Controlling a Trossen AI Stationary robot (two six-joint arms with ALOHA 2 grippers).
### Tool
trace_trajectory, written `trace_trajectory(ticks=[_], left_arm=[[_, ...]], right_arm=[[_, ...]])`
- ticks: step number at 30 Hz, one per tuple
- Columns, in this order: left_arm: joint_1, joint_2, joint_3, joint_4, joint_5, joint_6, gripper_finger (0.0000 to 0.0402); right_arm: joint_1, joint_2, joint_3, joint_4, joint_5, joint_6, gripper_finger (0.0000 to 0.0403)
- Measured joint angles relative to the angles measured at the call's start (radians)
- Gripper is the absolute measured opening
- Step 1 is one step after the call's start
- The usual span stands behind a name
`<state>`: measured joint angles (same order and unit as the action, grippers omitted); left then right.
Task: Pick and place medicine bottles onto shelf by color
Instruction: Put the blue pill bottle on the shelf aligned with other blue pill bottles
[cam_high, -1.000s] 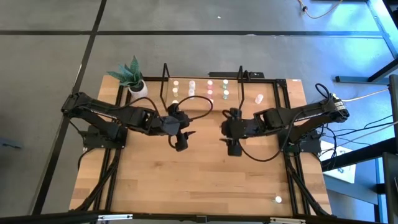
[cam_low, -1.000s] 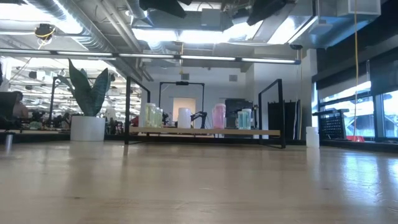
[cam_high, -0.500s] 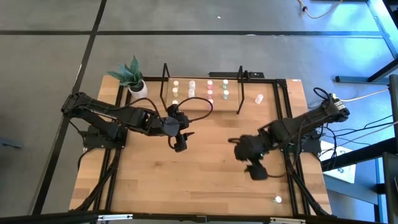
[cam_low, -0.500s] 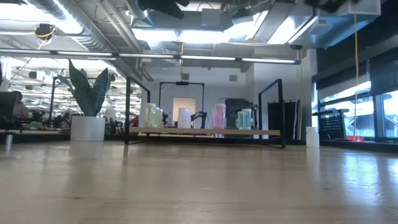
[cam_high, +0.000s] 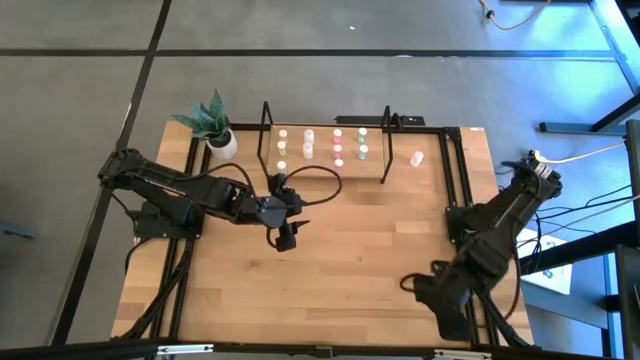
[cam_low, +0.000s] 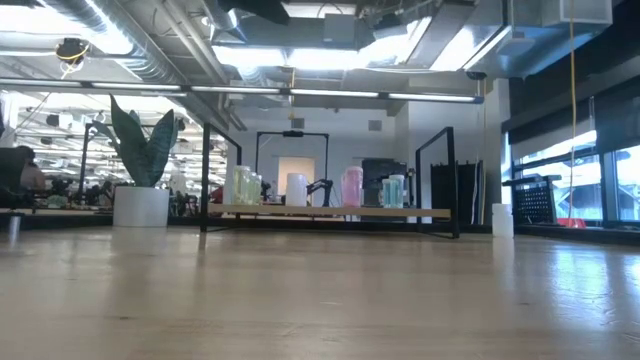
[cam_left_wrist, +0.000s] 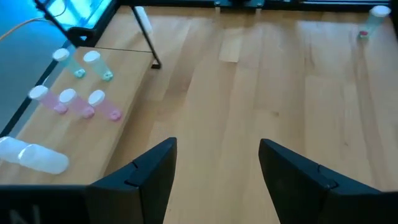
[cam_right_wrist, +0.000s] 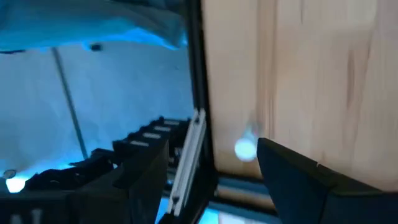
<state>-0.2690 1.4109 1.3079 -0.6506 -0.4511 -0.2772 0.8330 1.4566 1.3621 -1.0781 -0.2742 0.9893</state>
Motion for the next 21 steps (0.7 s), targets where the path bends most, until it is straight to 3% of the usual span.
trace_trajectory(ticks=[7, 13, 18, 21], left_arm=[[-0.024, 0.000, 0.000, 0.031, 0.103, -0.006, 0.0221], [-0.033, 0.001, 0.000, 0.086, 0.098, -0.027, 0.0221], [-0.033, 0.001, 0.000, 0.102, 0.095, -0.026, 0.0221], [-0.033, 0.001, 0.000, 0.101, 0.095, -0.009, 0.0221]], right_arm=[[0.148, 0.050, 0.000, -0.034, 0.044, 0.184, 0.0248], [0.230, 0.083, 0.000, -0.041, 0.185, 0.184, 0.0248], [0.286, 0.124, 0.000, -0.057, 0.215, 0.151, 0.0248], [0.323, 0.159, 0.000, -0.062, 0.284, 0.125, 0.0248]])
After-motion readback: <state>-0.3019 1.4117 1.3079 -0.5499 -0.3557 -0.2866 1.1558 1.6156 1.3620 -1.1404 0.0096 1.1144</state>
